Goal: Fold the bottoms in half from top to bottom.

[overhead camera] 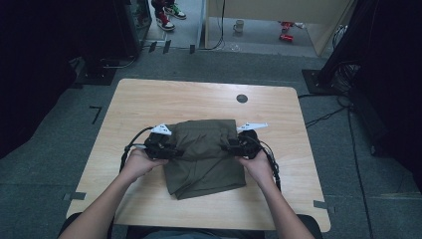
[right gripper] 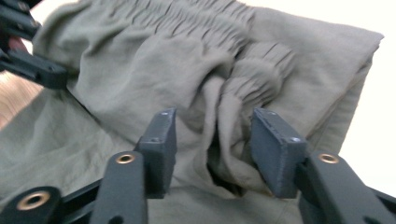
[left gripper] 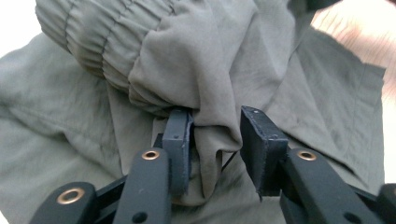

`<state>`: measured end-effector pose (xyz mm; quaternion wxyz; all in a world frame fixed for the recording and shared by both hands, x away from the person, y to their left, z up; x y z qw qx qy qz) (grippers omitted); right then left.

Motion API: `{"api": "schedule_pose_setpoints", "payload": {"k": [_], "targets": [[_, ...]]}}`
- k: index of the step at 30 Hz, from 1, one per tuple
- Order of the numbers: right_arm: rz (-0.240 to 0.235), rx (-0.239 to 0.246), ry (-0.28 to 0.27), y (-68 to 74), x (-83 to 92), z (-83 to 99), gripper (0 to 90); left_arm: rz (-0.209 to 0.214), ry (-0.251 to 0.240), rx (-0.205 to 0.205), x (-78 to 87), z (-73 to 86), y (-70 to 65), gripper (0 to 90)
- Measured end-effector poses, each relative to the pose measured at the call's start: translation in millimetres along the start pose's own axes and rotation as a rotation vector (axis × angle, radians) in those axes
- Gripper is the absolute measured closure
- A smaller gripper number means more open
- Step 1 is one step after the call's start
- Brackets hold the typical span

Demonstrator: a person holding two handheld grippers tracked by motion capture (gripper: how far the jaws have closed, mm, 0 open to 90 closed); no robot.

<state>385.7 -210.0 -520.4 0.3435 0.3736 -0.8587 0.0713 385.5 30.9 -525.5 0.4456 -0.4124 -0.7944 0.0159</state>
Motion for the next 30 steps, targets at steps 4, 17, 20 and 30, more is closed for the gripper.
{"api": "schedule_pose_setpoints", "payload": {"k": [4, 17, 20, 30], "targets": [[-0.013, 0.005, -0.027, -2.5, 8.7, -4.8, 51.7, 0.000, -0.039, -0.007, 12.5, -6.4, -0.1, 62.2], [0.119, 0.014, -0.015, -31.4, 3.4, -16.4, 85.8, -0.068, -0.094, 0.083, 25.6, -29.2, 42.1, 85.2], [0.120, -0.011, 0.002, -40.2, -6.9, -14.6, 89.8, -0.071, -0.088, 0.106, 16.4, -34.1, 49.7, 87.8], [0.080, -0.037, 0.068, -52.8, -32.8, -9.8, 89.9, -0.071, -0.030, 0.149, -19.2, -40.2, 69.5, 90.0]]}}
Point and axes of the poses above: each handheld gripper's, and its own axes: x roughly backward along the jaws, z roughly out of its underside, y roughly to its left, the point moved 7 cm from there along -x, roughly forward along the jaws, and after that the axes turned 13 degrees about x, right-handed, at the moved point
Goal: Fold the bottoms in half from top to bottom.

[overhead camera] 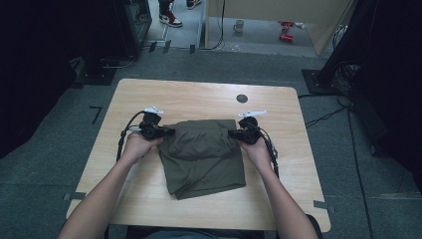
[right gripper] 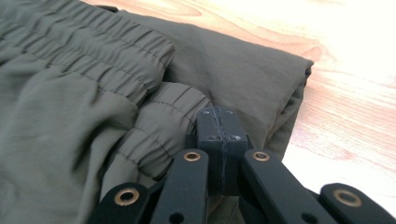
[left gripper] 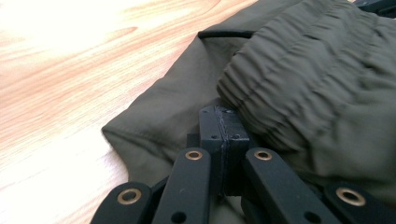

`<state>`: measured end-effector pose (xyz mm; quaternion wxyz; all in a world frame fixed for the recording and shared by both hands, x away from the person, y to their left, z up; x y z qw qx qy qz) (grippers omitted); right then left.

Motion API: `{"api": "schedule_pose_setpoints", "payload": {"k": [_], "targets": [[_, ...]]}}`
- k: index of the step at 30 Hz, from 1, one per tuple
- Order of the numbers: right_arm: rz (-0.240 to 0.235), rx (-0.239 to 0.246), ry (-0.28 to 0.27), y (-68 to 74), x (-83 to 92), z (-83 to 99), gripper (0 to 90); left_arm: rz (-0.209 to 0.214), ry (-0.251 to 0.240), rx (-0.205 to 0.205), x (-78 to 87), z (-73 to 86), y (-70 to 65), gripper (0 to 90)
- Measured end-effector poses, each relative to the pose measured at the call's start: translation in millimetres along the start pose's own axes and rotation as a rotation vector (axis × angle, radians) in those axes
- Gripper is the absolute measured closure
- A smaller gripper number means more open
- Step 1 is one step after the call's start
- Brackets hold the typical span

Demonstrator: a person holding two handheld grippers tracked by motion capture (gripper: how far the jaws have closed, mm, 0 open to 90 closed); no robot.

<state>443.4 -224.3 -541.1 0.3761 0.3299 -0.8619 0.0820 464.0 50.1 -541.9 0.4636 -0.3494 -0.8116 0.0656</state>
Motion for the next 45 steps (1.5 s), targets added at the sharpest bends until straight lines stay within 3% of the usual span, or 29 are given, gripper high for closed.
{"api": "schedule_pose_setpoints", "payload": {"k": [6, 14, 17, 20, 25, 31, 33, 45], "targets": [[-0.004, -0.017, 0.017, -4.5, -10.7, 3.6, 89.8, 0.005, 0.021, -0.018, -15.1, 2.9, -3.6, 90.0], [0.029, -0.006, 0.029, -6.4, -13.9, 6.3, 89.9, 0.004, 0.016, -0.023, -17.8, 5.8, -4.5, 90.0], [0.019, -0.003, 0.015, -1.0, -17.4, 5.6, 89.9, 0.012, 0.015, -0.027, -19.2, 7.0, -7.8, 90.0], [-0.020, -0.023, 0.003, 0.7, -15.5, 4.7, 89.8, 0.034, 0.011, -0.021, -20.8, 8.7, -12.6, 90.0], [-0.094, -0.063, -0.047, 5.0, -1.8, 3.2, 89.8, 0.041, -0.024, -0.066, -8.5, 6.4, -23.0, 86.8], [-0.123, -0.026, -0.082, 17.4, 17.3, 0.7, 89.2, 0.051, -0.059, -0.155, 14.2, 7.1, -40.5, 84.0], [-0.130, -0.013, -0.083, 21.0, 22.0, 1.2, 88.7, 0.066, -0.073, -0.166, 19.2, 8.6, -46.3, 83.6], [-0.149, 0.052, -0.094, 40.9, 47.2, 12.4, 85.1, 0.098, -0.040, -0.242, 34.4, 34.8, -71.1, 79.4]]}}
Point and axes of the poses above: each handheld gripper's, and its own axes: x roughly backward along the jaws, z roughly out of its underside, y roughly to its left, the point moved 7 cm from there along -x, roughly forward along the jaws, and after that the axes turned 13 degrees about x, right-handed, at the moved point
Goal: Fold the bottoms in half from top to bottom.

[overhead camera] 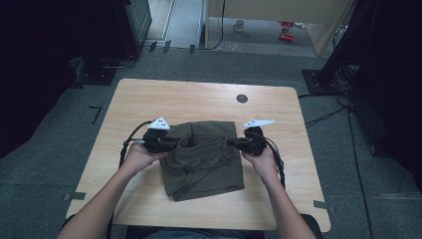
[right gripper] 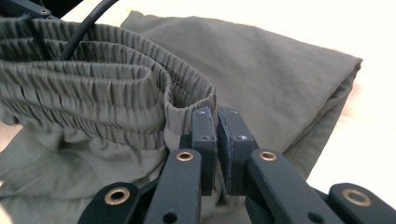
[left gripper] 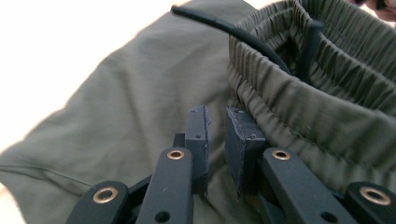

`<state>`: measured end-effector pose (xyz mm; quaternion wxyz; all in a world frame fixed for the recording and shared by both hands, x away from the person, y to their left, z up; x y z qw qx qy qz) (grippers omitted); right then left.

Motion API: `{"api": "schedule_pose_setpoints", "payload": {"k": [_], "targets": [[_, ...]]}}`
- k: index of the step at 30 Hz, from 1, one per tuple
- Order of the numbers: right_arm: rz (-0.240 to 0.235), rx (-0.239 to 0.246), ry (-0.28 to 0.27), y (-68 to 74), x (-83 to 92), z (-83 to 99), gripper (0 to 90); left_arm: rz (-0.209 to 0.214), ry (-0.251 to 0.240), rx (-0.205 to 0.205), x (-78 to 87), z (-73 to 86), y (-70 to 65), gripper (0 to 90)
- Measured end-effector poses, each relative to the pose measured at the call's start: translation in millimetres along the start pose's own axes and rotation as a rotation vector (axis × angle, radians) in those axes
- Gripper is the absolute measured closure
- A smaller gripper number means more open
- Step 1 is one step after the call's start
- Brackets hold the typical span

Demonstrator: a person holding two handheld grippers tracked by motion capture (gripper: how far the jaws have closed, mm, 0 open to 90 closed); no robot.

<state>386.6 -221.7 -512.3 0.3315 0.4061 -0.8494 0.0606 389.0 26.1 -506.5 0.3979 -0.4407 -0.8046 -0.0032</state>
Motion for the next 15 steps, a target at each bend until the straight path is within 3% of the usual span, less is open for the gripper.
{"api": "schedule_pose_setpoints", "payload": {"k": [3, 7, 15], "targets": [[-0.006, 0.010, -0.007, 4.4, 5.5, 1.9, 84.3, 0.007, 0.009, -0.019, 2.8, 6.7, -8.5, 78.4], [0.011, 0.040, -0.012, 8.6, 13.8, 1.6, 84.2, 0.031, 0.012, -0.008, 8.0, 16.9, -18.2, 77.1], [0.035, 0.056, -0.053, 9.6, 24.4, 1.3, 78.5, 0.052, 0.013, -0.016, 19.4, 30.4, -32.1, 71.7]]}}
Point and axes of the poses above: each handheld gripper's, and its own axes: x roughly backward along the jaws, z roughly out of its underside, y roughly to its left, the point moved 7 cm from there along -x, roughly forward along the jaws, and after that the axes turned 13 degrees about x, right-handed, at the moved point
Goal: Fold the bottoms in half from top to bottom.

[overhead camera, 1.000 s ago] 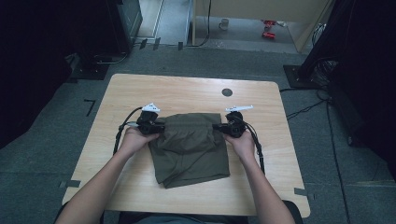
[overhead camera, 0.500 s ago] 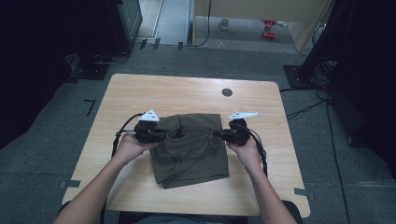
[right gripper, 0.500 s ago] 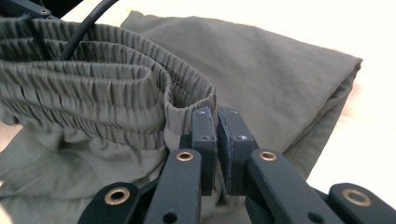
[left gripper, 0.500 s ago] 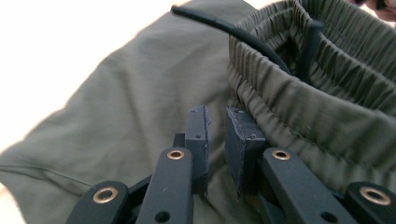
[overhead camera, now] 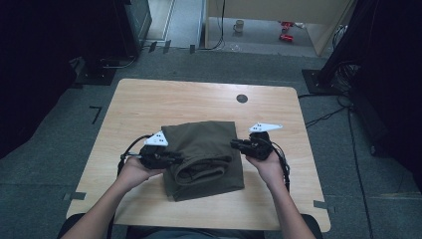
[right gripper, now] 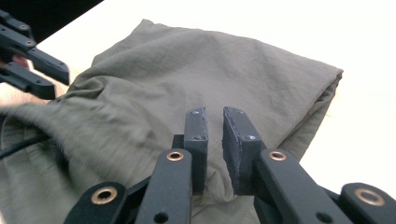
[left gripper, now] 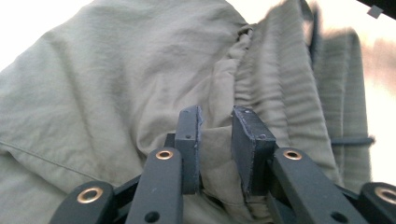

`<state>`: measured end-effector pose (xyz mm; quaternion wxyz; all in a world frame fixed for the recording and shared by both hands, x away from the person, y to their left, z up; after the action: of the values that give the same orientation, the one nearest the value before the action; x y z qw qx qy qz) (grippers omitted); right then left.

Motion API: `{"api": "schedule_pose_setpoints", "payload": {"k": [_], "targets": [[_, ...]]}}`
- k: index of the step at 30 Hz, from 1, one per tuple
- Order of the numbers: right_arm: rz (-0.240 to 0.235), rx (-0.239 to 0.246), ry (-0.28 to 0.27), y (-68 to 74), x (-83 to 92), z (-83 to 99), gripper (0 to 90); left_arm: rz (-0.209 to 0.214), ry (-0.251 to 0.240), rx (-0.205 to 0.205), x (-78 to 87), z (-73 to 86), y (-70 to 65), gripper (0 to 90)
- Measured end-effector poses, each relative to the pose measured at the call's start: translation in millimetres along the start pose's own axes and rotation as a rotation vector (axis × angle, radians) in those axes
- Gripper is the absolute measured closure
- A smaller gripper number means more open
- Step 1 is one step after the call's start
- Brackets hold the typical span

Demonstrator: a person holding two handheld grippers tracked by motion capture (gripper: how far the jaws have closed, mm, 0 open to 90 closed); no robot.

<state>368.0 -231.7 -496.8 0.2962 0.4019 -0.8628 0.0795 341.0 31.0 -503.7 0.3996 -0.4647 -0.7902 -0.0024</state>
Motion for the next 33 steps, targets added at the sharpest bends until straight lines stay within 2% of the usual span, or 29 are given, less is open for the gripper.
{"api": "schedule_pose_setpoints", "payload": {"k": [4, 7, 9, 11, 13, 16, 17, 19, 21, 24, 28, 30, 33], "targets": [[0.005, 0.026, 0.004, 1.2, -2.1, 3.1, 73.7, -0.009, -0.010, 0.017, 6.8, 1.6, 3.4, 70.5], [0.010, 0.050, 0.005, 2.3, -5.6, 4.8, 72.3, -0.055, -0.003, 0.058, 7.8, 2.2, 15.6, 74.7], [0.014, 0.058, 0.010, 2.6, -10.8, 7.1, 72.0, -0.085, 0.024, 0.090, 4.7, 4.7, 25.6, 76.4], [0.018, 0.081, 0.037, 2.2, -19.2, 13.0, 73.3, -0.104, 0.042, 0.103, -0.2, 7.7, 34.2, 76.8], [0.034, 0.110, 0.089, 1.7, -28.9, 22.0, 75.4, -0.097, 0.058, 0.123, -5.2, 8.9, 41.2, 76.3], [0.034, 0.108, 0.147, 1.0, -38.8, 31.4, 76.0, -0.091, 0.082, 0.154, -12.8, 11.2, 52.1, 75.8], [0.040, 0.104, 0.162, 0.6, -41.0, 33.5, 76.0, -0.095, 0.091, 0.158, -16.0, 12.3, 54.7, 75.8], [0.055, 0.111, 0.183, -0.4, -45.5, 36.3, 76.0, -0.116, 0.112, 0.136, -22.7, 13.7, 58.4, 75.5], [0.066, 0.123, 0.203, -2.1, -49.8, 39.0, 76.0, -0.133, 0.102, 0.112, -28.0, 9.8, 61.0, 75.7], [0.080, 0.110, 0.185, -6.5, -53.0, 37.9, 76.1, -0.166, 0.099, 0.091, -33.3, 0.7, 67.6, 75.4], [0.105, 0.076, 0.161, -16.8, -57.1, 35.0, 76.0, -0.164, 0.077, 0.117, -40.6, -12.0, 80.9, 75.4], [0.119, 0.078, 0.153, -23.1, -60.2, 32.4, 76.1, -0.167, 0.060, 0.130, -44.5, -18.7, 86.9, 75.5], [0.132, 0.066, 0.140, -32.5, -64.0, 29.2, 76.1, -0.185, 0.059, 0.116, -49.5, -27.6, 94.4, 75.4]]}}
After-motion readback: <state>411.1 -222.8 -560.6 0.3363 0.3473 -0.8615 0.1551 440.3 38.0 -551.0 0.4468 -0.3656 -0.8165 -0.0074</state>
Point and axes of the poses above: each handheld gripper's, and its own axes: x roughly backward along the jaws, z roughly out of its underside, y roughly to its left, the point moved 7 cm from there along -x, roughly forward along the jaws, and after that the axes turned 13 degrees about x, right-handed, at the moved point
